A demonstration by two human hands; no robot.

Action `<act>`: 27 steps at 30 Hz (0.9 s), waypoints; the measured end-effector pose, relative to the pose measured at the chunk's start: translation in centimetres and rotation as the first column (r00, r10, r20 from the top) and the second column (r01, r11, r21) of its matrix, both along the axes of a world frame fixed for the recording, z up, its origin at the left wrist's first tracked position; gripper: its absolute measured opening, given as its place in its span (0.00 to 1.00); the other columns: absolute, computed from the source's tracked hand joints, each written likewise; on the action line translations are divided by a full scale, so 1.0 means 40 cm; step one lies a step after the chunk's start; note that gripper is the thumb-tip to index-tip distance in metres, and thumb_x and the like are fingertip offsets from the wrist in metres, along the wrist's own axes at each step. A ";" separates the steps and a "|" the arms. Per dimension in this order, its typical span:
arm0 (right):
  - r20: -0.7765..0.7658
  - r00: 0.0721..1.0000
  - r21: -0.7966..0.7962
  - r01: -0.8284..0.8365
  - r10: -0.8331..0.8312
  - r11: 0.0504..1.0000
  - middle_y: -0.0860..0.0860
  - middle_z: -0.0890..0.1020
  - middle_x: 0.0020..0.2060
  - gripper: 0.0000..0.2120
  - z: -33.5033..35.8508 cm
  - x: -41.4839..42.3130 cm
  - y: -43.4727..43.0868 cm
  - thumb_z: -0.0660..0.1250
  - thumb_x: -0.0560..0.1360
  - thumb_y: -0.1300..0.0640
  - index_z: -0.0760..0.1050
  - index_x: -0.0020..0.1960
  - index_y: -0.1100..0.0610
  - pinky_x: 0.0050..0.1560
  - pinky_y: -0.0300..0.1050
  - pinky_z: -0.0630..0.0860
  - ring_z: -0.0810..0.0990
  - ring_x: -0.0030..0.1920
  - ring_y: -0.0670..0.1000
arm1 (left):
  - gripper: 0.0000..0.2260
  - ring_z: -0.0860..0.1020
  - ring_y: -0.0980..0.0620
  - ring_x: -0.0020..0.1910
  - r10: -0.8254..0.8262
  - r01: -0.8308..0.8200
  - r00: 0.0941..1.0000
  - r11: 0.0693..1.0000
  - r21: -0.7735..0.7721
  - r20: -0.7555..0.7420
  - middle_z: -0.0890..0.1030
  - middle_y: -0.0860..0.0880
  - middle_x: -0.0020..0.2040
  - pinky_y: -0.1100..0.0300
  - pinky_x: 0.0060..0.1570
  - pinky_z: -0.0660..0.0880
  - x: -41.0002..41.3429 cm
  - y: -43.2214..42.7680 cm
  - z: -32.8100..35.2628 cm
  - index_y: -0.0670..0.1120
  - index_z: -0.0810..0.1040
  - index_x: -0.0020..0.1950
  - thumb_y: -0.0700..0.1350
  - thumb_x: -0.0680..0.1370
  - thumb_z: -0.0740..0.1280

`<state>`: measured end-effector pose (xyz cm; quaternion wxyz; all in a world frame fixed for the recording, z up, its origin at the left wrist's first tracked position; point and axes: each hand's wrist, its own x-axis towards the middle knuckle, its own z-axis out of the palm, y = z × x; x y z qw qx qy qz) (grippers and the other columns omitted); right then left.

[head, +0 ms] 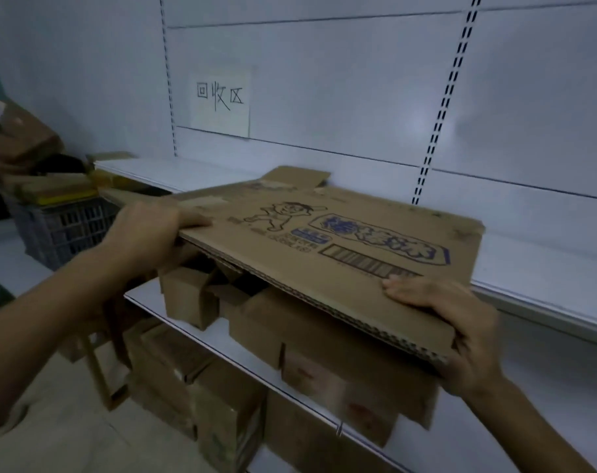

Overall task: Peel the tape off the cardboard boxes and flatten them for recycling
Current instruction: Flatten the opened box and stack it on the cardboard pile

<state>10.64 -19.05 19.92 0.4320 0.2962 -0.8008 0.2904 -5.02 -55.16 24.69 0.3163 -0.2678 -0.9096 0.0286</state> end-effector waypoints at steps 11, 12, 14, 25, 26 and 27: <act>0.039 0.999 -0.115 0.001 0.003 0.993 0.52 0.83 0.52 0.35 0.002 -0.309 -0.303 0.48 0.76 0.30 0.80 0.53 0.57 0.52 0.57 0.77 0.81 0.57 0.50 | 0.20 0.81 0.45 0.43 0.155 -0.157 0.987 0.986 -0.052 -0.041 0.83 0.47 0.52 0.59 0.30 0.61 -0.248 -0.317 0.012 0.59 0.75 0.66 0.49 0.74 0.69; 0.063 0.998 -0.129 0.010 -0.002 0.992 0.51 0.83 0.54 0.34 -0.003 -0.339 -0.337 0.48 0.76 0.30 0.80 0.54 0.56 0.53 0.57 0.76 0.80 0.58 0.50 | 0.20 0.81 0.47 0.45 0.194 -0.197 0.980 0.976 -0.096 -0.038 0.82 0.49 0.55 0.59 0.31 0.62 -0.275 -0.354 0.018 0.61 0.72 0.67 0.50 0.76 0.66; 0.107 0.994 -0.135 0.031 -0.016 0.990 0.49 0.81 0.56 0.34 -0.009 -0.404 -0.410 0.47 0.77 0.31 0.79 0.56 0.54 0.56 0.57 0.75 0.78 0.60 0.48 | 0.20 0.80 0.51 0.48 0.263 -0.266 0.964 0.951 -0.157 -0.037 0.81 0.52 0.57 0.60 0.33 0.65 -0.331 -0.432 0.028 0.64 0.67 0.69 0.52 0.78 0.63; 0.307 0.941 -0.208 0.213 -0.143 0.955 0.34 0.78 0.58 0.23 0.017 -0.708 -0.665 0.46 0.74 0.27 0.73 0.59 0.30 0.64 0.44 0.72 0.75 0.62 0.40 | 0.27 0.78 0.39 0.57 0.023 -0.017 0.999 0.982 0.190 -0.025 0.80 0.40 0.59 0.45 0.57 0.74 -0.612 -0.679 0.017 0.43 0.75 0.65 0.39 0.66 0.75; 0.306 0.939 -0.211 0.228 -0.157 0.950 0.32 0.78 0.58 0.22 0.026 -0.711 -0.671 0.45 0.74 0.27 0.72 0.58 0.28 0.62 0.39 0.72 0.75 0.61 0.39 | 0.31 0.77 0.41 0.59 0.019 -0.009 0.998 0.987 0.158 -0.060 0.79 0.42 0.60 0.44 0.61 0.70 -0.632 -0.691 0.010 0.44 0.74 0.66 0.40 0.64 0.76; 0.312 0.935 -0.205 0.239 -0.168 0.949 0.33 0.78 0.57 0.22 0.030 -0.711 -0.671 0.45 0.75 0.28 0.73 0.59 0.29 0.61 0.39 0.73 0.76 0.60 0.39 | 0.34 0.77 0.42 0.59 0.005 0.008 0.995 0.993 0.122 -0.103 0.79 0.43 0.60 0.43 0.65 0.66 -0.646 -0.702 0.002 0.44 0.72 0.67 0.42 0.62 0.77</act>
